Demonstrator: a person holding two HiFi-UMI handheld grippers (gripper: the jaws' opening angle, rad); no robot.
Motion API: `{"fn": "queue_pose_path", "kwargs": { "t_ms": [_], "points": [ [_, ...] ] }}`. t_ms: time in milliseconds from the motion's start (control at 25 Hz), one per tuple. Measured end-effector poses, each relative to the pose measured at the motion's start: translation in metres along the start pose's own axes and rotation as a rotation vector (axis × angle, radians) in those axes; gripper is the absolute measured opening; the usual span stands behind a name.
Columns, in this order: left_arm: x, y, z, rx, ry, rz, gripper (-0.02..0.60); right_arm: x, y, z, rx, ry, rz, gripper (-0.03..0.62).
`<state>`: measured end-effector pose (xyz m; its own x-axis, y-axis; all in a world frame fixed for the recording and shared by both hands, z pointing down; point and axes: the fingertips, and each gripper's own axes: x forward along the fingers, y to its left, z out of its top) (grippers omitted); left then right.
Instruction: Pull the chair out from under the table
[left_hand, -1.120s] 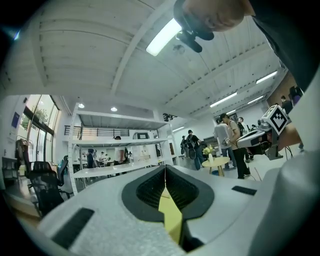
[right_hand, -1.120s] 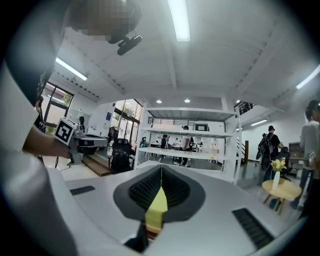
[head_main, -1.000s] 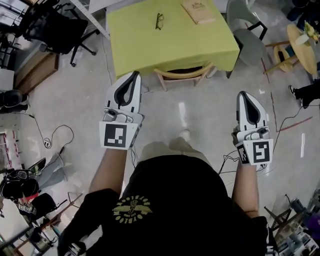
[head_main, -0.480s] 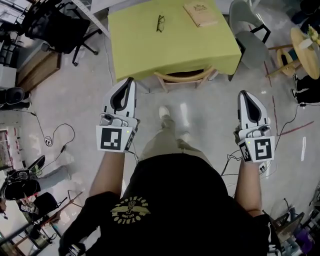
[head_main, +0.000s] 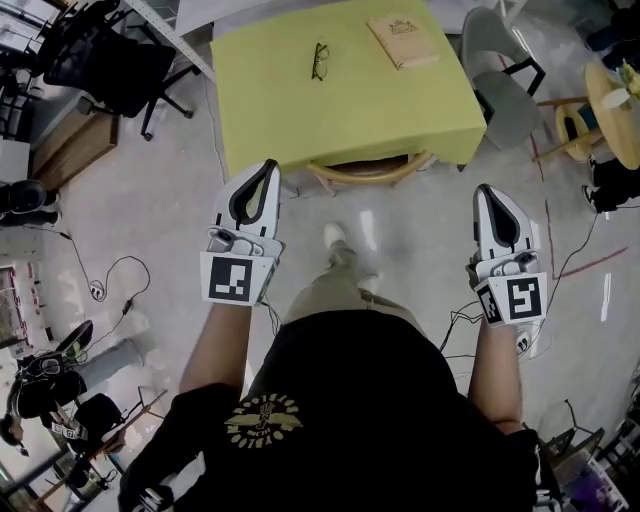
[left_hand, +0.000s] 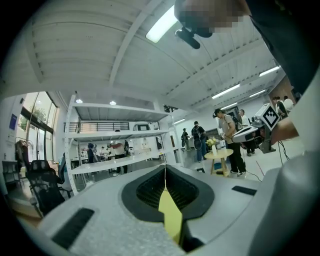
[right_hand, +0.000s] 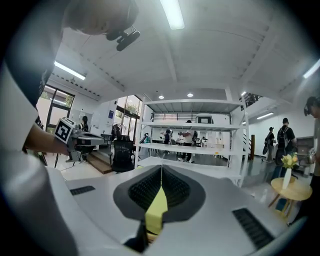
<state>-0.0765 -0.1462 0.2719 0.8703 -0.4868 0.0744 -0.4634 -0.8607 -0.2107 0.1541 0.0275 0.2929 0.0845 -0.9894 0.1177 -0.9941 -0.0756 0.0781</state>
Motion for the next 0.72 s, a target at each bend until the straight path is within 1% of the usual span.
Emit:
{"fn": "queue_pose_path", "kwargs": {
  "t_ms": [80,200,280,520,720],
  "points": [
    [0.016,0.001,-0.01,0.018,0.019,-0.033,0.011,0.017,-0.004,-0.005,-0.014,0.017,0.018,0.011],
    [0.041,0.0,-0.03,0.074,0.052,-0.088,0.011,0.043,-0.009,-0.02,-0.026,0.053,0.056,0.011],
    [0.054,0.0,-0.041,0.098,0.071,-0.12,0.011,0.058,-0.011,-0.031,-0.038,0.088,0.075,0.011],
    [0.083,0.005,-0.089,0.105,0.174,-0.2,0.012,0.106,-0.007,-0.051,-0.056,0.148,0.125,0.012],
    [0.096,0.004,-0.119,0.114,0.196,-0.256,0.014,0.135,0.003,-0.07,-0.062,0.206,0.158,0.012]
  ]
}}
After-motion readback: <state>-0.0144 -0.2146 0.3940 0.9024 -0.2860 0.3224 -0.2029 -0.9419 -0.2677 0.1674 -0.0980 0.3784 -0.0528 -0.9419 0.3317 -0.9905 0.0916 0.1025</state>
